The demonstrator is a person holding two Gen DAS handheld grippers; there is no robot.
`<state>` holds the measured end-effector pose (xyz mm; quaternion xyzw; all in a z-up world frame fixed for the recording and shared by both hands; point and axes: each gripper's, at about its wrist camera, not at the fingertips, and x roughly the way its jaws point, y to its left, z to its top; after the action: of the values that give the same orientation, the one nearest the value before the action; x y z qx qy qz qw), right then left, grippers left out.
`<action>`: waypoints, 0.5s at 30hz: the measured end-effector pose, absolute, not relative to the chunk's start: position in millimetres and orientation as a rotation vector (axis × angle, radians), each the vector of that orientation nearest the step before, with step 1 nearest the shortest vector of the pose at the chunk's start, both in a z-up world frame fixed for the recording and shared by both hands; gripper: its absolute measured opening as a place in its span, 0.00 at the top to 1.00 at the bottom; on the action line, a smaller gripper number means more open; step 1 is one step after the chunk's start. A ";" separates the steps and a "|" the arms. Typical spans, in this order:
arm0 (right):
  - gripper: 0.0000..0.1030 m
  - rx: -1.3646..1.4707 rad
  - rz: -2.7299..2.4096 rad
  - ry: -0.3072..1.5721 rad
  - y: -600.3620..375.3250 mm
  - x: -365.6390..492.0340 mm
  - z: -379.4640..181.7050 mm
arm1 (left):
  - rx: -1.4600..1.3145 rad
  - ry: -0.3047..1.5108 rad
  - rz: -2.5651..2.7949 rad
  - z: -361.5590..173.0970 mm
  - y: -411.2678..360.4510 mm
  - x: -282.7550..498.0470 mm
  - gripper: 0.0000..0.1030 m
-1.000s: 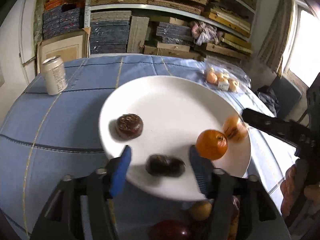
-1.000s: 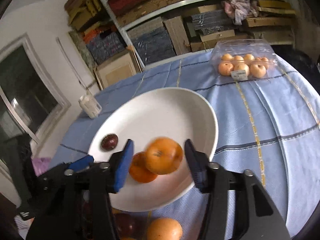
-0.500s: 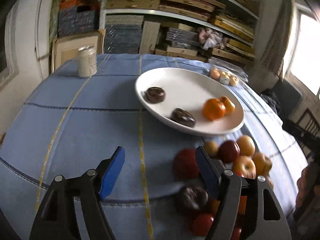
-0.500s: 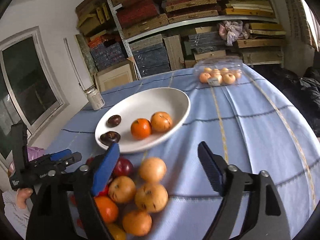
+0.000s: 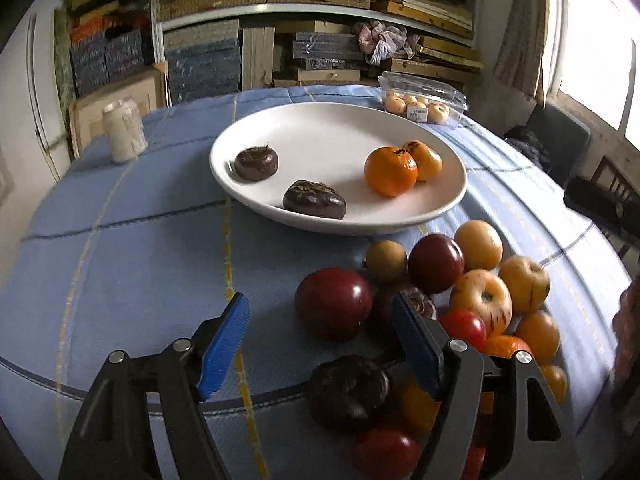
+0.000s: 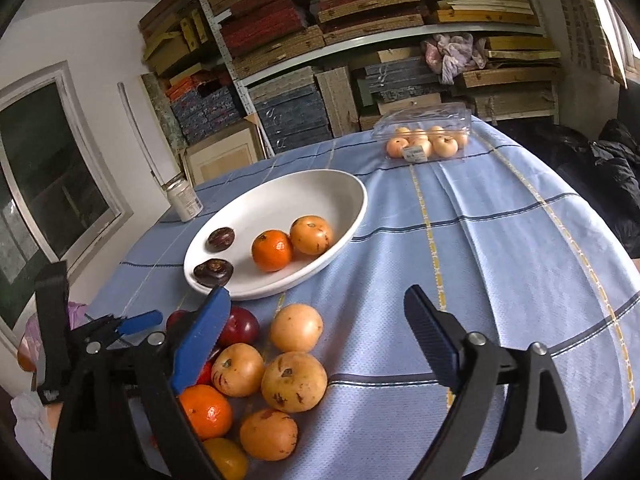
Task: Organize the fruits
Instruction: 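Grasp a dark red apple with the left tool while the right tool grasps a pale pear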
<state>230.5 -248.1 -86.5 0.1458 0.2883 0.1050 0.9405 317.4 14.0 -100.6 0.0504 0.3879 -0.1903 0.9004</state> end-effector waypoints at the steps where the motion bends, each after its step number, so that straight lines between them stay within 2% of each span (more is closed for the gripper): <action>1: 0.14 0.294 0.217 0.589 -246.9 230.3 -86.3 | 0.090 0.810 -0.400 -101.2 15.3 320.5 0.28; 2: 0.14 0.289 0.220 0.589 -245.4 230.0 -86.1 | 0.077 0.815 -0.407 -101.6 16.5 322.8 0.31; 4: 0.14 0.283 0.223 0.588 -244.2 229.5 -85.5 | 0.053 0.817 -0.437 -101.5 18.0 324.5 0.48; 5: 0.14 0.282 0.224 0.588 -243.8 229.4 -85.6 | 0.056 0.817 -0.439 -101.9 17.3 323.9 0.61; 10: 0.14 0.277 0.223 0.604 -243.7 229.9 -88.7 | 0.087 0.808 -0.437 -103.5 13.6 320.2 0.61; 15: 0.14 0.191 0.207 0.695 -232.3 242.9 -102.8 | 0.095 0.786 -0.361 -99.4 24.3 318.1 0.61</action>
<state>242.9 -232.3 -102.8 0.0934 0.3395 0.1012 0.9305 318.1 24.3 -99.4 0.0459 0.3807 -0.1746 0.9069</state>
